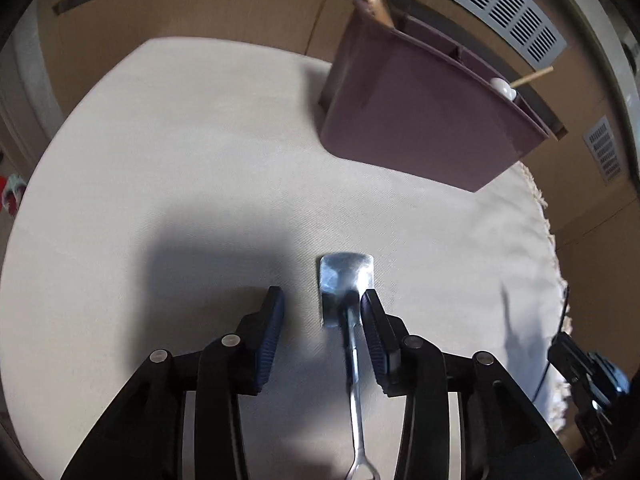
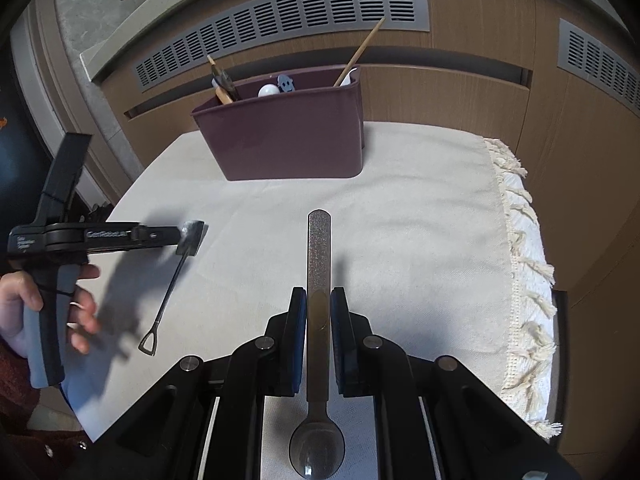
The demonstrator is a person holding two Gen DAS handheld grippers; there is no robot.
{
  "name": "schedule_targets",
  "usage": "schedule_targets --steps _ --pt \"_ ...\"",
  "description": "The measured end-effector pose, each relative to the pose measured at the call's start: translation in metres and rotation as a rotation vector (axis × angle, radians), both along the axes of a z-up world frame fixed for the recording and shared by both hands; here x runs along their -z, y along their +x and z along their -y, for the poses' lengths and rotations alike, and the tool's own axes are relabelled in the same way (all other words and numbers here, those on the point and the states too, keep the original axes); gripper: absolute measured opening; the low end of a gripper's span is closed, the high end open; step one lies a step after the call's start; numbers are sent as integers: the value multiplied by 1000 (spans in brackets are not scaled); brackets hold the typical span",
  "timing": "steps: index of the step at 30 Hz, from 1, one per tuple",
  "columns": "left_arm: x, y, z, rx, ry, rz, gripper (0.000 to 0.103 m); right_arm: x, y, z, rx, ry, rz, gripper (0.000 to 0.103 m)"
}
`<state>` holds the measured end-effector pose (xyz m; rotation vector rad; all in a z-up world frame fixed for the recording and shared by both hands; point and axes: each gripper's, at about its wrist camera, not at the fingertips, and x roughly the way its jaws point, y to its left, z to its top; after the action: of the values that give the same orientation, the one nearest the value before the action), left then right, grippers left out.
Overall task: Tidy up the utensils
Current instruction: 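Carry the black-handled spoon and metal shovel over the caddy and release both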
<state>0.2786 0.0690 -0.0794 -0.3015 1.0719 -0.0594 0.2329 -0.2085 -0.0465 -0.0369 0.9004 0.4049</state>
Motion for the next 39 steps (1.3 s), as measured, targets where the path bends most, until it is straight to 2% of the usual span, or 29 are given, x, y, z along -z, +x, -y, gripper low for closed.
schedule_targets --steps 2,3,9,17,18,20,21,25,28,31,34,36,38,39 --pt "1 2 12 44 10 -9 46 3 -1 -1 -9 -2 -4 10" --pt "0 3 19 53 41 -4 48 4 -1 -2 -11 -1 -7 10" --pt "0 7 30 52 139 18 48 8 -1 -1 4 -13 0 10" --pt "1 5 32 52 167 28 48 6 0 -3 6 -33 36 10" --pt "1 5 33 57 178 31 48 6 0 -3 5 -33 38 10" --pt "2 6 37 58 210 40 39 5 0 -4 3 -36 45 10" --pt "2 5 35 54 212 49 34 4 0 -4 3 -40 48 10" --pt "-3 -1 23 48 148 44 33 0 0 -3 -4 -35 63 10" --pt "-11 -7 18 52 114 73 33 -4 3 1 -4 1 56 10" --pt "-35 -18 11 42 39 157 33 -10 7 4 7 32 63 10" --pt "-82 -27 -1 19 -44 302 33 -31 9 8 26 83 126 10" --pt "-133 -29 -11 6 -115 460 33 -57 10 8 18 119 195 10" --pt "-175 -28 -18 -4 -151 605 33 -96 16 3 10 123 310 10" --pt "-200 -25 -21 -14 -164 708 33 -117 21 -2 7 122 372 10"
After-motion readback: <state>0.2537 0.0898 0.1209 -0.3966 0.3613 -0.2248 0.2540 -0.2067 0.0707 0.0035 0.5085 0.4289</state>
